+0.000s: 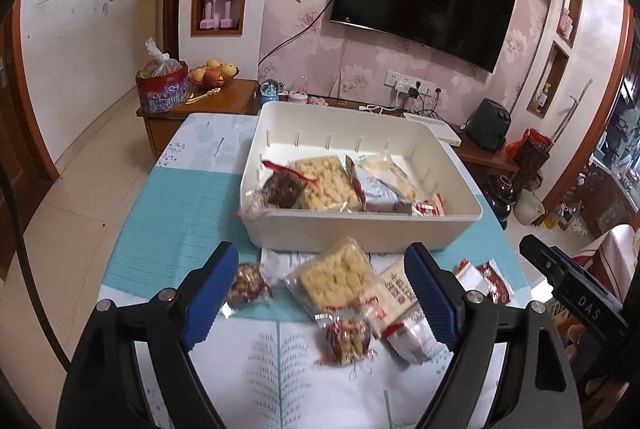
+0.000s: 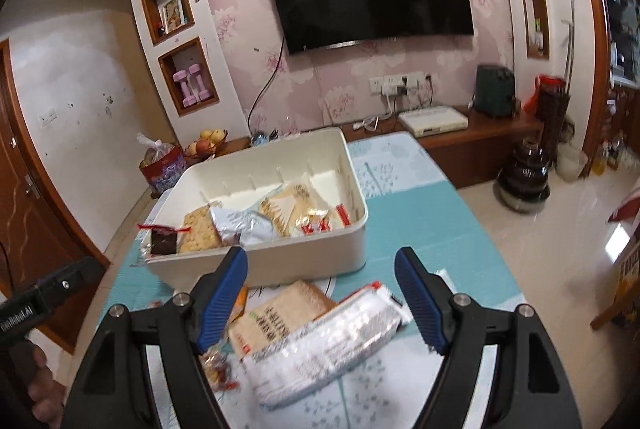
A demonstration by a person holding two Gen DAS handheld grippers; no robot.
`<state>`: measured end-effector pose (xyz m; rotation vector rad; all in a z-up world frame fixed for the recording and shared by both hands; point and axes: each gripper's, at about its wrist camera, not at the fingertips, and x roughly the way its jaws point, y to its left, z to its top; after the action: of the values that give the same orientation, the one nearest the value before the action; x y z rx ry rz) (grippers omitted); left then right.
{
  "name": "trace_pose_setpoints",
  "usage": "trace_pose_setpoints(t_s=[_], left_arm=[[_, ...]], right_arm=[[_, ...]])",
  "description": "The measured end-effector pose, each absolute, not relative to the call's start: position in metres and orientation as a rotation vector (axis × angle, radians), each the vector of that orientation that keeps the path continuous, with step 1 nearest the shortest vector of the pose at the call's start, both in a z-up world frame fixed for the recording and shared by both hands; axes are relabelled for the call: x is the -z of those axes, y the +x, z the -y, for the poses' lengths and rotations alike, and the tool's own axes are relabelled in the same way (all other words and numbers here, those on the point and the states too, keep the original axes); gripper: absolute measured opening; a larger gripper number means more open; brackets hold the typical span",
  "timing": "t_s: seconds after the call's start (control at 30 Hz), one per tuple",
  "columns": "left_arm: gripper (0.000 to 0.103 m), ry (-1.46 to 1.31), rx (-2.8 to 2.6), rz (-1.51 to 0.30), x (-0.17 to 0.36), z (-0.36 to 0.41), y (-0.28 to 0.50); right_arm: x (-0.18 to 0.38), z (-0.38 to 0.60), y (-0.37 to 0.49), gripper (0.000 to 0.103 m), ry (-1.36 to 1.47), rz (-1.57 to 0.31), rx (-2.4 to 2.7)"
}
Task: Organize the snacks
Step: 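Withdraw both grippers from the bin toward the remaining snacks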
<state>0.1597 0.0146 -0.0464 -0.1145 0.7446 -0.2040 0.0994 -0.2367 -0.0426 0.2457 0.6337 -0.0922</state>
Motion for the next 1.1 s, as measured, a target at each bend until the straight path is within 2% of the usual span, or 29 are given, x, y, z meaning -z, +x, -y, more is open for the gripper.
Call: trace_pose_setpoints(t_s=[0.4, 1.1], left_arm=[[0.084, -0.082, 0.218, -0.830, 0.082, -0.005, 0.144], [0.084, -0.066, 0.267, -0.945, 0.166, 0.015, 0.158]], right_arm=[[0.065, 0.242, 0.094, 0.077, 0.369, -0.847, 0.126], [0.147, 0.248, 0.127, 0.077, 0.697, -1.181, 0.128]])
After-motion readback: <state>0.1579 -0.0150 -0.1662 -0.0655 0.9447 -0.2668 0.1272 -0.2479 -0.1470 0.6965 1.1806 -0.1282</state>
